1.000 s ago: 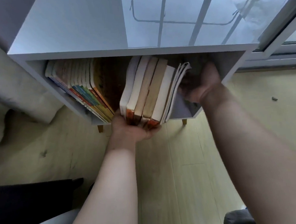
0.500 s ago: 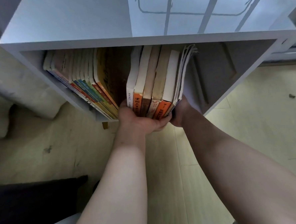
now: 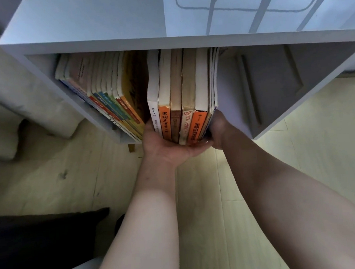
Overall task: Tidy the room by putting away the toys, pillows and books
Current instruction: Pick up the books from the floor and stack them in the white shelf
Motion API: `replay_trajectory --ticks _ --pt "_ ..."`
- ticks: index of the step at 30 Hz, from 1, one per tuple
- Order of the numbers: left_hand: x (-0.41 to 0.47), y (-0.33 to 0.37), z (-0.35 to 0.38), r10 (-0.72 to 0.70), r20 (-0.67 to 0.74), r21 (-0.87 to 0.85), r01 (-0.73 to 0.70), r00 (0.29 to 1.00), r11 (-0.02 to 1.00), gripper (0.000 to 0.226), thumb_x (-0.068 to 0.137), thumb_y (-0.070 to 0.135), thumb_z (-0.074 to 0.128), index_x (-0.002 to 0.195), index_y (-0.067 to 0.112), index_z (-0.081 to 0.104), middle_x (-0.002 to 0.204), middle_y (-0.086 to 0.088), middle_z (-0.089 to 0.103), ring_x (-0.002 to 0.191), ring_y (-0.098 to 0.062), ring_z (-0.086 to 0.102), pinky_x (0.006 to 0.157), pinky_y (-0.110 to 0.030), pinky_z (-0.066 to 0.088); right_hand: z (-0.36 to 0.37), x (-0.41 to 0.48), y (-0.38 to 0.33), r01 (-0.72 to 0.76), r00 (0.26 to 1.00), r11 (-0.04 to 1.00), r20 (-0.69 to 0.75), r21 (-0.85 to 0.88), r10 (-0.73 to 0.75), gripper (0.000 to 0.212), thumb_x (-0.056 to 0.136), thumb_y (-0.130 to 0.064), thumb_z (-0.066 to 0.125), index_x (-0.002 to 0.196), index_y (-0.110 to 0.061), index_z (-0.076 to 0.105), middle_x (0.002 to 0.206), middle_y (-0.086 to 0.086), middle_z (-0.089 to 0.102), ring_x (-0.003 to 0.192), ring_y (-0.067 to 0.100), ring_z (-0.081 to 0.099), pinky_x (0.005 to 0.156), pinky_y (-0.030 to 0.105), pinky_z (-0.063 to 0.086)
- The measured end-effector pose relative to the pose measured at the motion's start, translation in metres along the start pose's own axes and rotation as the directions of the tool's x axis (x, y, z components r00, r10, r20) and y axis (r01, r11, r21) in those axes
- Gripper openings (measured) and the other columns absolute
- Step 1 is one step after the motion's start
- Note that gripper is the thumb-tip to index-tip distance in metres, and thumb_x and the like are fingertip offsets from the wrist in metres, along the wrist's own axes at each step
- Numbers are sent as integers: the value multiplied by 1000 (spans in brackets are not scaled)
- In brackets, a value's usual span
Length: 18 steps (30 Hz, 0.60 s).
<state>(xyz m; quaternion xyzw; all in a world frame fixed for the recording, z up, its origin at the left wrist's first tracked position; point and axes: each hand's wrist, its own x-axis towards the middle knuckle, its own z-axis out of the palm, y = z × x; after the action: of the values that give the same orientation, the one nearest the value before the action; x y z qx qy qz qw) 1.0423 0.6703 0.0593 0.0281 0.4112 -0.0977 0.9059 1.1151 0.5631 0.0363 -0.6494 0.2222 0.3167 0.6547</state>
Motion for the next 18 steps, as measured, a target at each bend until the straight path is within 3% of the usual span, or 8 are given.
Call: replay_trajectory --ticks 3,7,9,12,16,18 --pt "5 2 -5 8 45 15 -9 999 1000 80 87 70 46 147 18 50 143 -36 46 132 -65 38 94 -87 29 -1 0 -9 10 999 1000 -39 -1 -10 51 108 -41 25 75 -20 57 77 3 63 84 21 62 89 32 51" --pt "7 -4 -12 47 123 -1 -48 991 999 77 87 67 50 150 22 47 150 -33 42 138 -63 31 94 -90 22 4 -6 -13 29 999 997 -18 69 -28 46 103 -50 32 91 -22 66 100 8 70 108 28 62 107 45 47" --pt "5 -5 -24 79 142 -101 -64 987 993 74 89 58 51 153 20 43 154 -33 37 143 -61 23 101 -89 10 7 -7 -10 18 1000 999 -21 38 -17 52 105 -51 26 99 -19 66 107 10 70 109 28 64 105 44 48" --pt "5 0 -37 85 111 -207 -61 990 976 73 88 44 52 153 12 39 151 -37 39 142 -60 28 109 -82 10 7 -3 -8 25 999 999 -42 -34 -26 54 109 -43 19 79 -20 56 78 3 64 76 18 62 84 32 53" --pt "9 8 -33 104 135 -262 -65 985 963 58 87 31 54 141 10 53 137 -36 54 131 -59 45 106 -79 27 11 -3 -12 68 997 995 -21 -78 -70 51 109 -40 23 75 -21 57 70 1 65 73 19 62 94 39 51" --pt "11 8 -33 108 151 -257 -67 982 964 58 85 28 56 140 10 55 135 -35 56 129 -58 47 106 -77 30 16 -2 -13 38 999 998 9 -56 -38 52 108 -43 26 77 -20 60 59 0 68 71 20 64 90 38 54"
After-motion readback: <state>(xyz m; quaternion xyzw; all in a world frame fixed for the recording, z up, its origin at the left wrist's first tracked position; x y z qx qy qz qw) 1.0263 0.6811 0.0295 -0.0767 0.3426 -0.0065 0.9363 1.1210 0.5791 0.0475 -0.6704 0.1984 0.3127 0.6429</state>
